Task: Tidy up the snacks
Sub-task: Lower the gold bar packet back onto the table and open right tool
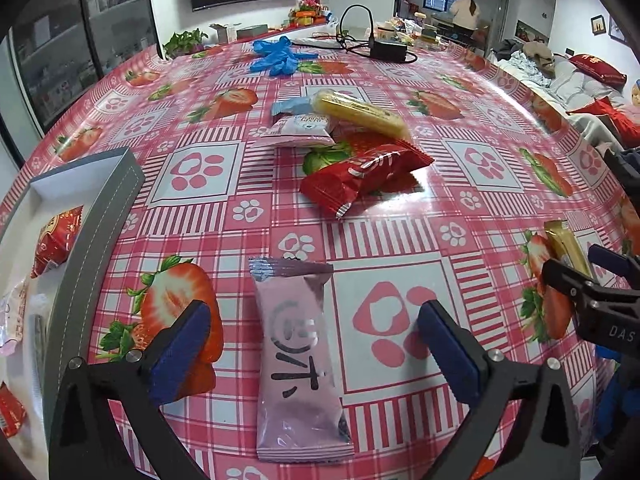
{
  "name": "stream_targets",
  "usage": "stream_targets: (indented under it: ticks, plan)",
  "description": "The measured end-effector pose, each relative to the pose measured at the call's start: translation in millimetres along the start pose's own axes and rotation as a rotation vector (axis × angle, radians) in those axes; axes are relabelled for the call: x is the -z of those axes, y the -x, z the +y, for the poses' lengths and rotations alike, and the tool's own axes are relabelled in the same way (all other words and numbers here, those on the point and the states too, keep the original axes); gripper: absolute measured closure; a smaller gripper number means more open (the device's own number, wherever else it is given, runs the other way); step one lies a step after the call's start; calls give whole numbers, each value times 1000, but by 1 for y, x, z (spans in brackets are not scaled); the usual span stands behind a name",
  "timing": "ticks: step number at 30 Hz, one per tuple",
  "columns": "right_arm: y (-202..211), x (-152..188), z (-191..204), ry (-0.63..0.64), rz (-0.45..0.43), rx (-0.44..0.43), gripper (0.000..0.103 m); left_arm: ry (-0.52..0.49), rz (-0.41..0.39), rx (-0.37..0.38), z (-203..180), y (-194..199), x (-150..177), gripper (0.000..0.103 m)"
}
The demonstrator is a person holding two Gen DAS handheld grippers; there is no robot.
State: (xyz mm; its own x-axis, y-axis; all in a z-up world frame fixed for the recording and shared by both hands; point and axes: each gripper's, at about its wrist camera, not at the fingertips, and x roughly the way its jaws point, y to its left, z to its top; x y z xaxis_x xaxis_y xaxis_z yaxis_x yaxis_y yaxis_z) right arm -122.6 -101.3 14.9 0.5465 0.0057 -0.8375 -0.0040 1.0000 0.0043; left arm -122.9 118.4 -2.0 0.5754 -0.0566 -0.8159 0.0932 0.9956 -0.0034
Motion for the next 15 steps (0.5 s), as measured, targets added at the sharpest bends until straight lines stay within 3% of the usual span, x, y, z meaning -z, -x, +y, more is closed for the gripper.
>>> stream_targets:
  ticks: [15]
  plan:
    - [0,1,0,-6,-10,4,0,2,-4,-4,0,1,1,0]
